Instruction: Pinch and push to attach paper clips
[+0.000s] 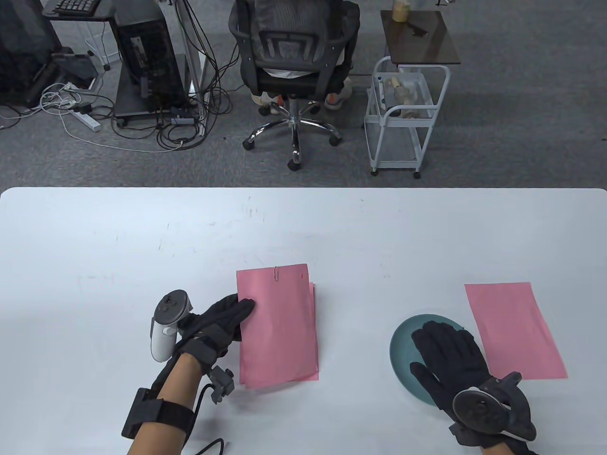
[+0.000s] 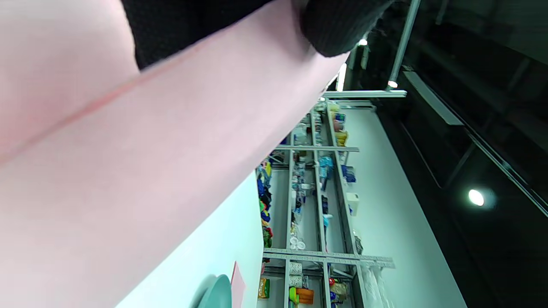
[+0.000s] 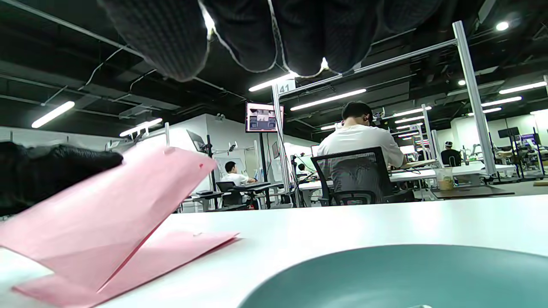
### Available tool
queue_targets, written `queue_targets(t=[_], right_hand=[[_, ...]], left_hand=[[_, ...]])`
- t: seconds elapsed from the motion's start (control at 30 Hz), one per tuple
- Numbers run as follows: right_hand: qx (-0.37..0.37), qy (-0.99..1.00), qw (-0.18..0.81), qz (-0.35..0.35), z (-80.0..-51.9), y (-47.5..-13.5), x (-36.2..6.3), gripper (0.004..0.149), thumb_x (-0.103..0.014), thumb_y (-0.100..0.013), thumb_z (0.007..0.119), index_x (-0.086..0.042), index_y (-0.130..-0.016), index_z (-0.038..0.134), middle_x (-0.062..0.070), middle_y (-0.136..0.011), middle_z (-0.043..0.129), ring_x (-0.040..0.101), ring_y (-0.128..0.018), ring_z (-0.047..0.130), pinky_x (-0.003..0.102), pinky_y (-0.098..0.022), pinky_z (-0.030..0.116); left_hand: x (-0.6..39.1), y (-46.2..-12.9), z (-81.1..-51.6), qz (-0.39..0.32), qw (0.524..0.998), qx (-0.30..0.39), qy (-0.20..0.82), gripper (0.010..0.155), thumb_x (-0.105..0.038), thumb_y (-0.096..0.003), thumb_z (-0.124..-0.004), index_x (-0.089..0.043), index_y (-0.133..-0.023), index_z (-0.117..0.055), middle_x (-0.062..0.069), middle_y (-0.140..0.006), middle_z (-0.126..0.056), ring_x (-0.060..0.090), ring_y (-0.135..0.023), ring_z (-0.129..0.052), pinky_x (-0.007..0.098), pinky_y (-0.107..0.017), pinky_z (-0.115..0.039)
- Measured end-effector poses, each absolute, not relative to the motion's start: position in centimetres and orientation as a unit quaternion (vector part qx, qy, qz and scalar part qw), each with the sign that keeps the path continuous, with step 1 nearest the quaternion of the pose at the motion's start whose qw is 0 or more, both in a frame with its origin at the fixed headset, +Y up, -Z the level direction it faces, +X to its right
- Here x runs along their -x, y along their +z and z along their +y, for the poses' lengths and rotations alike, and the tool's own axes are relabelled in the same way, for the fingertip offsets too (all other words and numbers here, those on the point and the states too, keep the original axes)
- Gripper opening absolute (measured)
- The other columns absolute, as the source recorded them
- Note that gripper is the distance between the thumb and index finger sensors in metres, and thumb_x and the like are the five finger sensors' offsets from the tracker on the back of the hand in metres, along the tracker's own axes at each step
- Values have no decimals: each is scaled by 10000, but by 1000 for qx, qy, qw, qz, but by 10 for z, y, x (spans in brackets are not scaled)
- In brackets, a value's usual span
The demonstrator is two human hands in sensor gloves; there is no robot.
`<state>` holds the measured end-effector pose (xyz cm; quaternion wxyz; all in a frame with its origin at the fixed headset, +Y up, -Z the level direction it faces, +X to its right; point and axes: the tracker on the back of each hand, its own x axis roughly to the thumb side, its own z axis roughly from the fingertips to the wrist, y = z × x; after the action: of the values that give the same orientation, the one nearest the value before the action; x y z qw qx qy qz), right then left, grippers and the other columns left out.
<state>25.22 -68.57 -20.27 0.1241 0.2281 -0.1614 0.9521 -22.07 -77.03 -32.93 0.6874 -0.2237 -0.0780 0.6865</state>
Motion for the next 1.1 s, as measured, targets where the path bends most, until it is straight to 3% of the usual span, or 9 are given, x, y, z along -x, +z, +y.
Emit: queue_targets(t=[0.27,0.43,1.1], right_hand=[[-217,952,145,-161,-685,-207,-259,614,-453,-602,692,-154,-1126,579,197,-1139,602,432,-1014,607,612,-741,448],[-212,952,153,-161,-684,-208,-261,616,-453,-602,693,-151,-1128,578,198,-1142,597,435,-1015,601,611,-743,442],[-220,950,160,-151,-684,-209,-262,612,-451,-604,692,-144,-1124,593,204,-1138,605,440,-1010,606,609,-745,436]], left_hand=[[225,-352,-801,-17,649,275,709,453,-374,-685,-685,-134,-1069,-692,50,-891,-955,198,-683,-1049,396,-549,-871],[218,-362,-806,-3,669,307,677,464,-375,-683,-685,-119,-1070,-693,55,-880,-963,199,-670,-1053,391,-538,-875],[218,-365,-808,38,718,321,616,549,-420,-671,-710,-58,-1083,-678,111,-882,-959,256,-685,-1036,409,-543,-865]])
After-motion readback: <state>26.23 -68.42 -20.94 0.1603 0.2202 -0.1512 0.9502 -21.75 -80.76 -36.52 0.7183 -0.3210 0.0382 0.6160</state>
